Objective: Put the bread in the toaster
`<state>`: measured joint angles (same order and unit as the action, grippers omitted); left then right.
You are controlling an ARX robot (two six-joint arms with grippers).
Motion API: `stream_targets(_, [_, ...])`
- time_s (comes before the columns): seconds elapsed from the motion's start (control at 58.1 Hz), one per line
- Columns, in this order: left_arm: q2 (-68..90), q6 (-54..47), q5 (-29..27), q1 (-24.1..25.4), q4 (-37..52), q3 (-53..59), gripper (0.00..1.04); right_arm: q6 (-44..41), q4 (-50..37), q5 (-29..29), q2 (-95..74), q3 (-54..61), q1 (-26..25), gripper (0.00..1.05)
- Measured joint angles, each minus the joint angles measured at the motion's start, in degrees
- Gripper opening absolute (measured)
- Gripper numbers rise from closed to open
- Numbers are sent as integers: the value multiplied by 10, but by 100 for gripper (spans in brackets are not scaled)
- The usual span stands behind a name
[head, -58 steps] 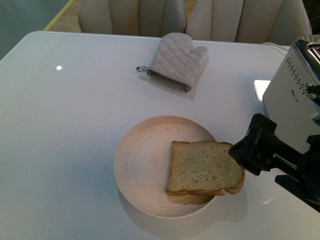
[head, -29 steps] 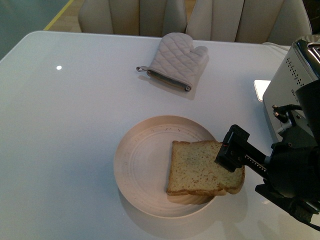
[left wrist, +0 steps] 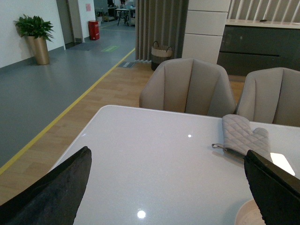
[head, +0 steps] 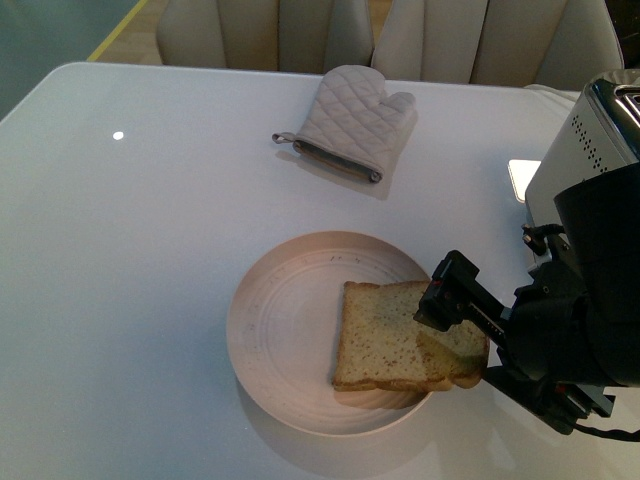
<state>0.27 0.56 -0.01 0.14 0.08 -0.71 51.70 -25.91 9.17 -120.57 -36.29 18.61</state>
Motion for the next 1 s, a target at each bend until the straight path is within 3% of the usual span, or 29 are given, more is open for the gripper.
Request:
stream_targets(0.138, [0, 0, 0, 0, 0, 0, 97, 1, -2, 3, -8, -4, 0, 85])
stream_targets(0.619, [0, 0, 0, 0, 0, 0, 97, 47, -63, 27, 18, 18, -3, 7])
stream_targets(0.809, [0, 0, 0, 0, 0, 0, 97, 61, -120, 28, 76, 40, -4, 3])
stream_targets(0.998, [0, 0, 0, 0, 0, 0, 97, 41, -80, 1, 195, 49, -13, 3])
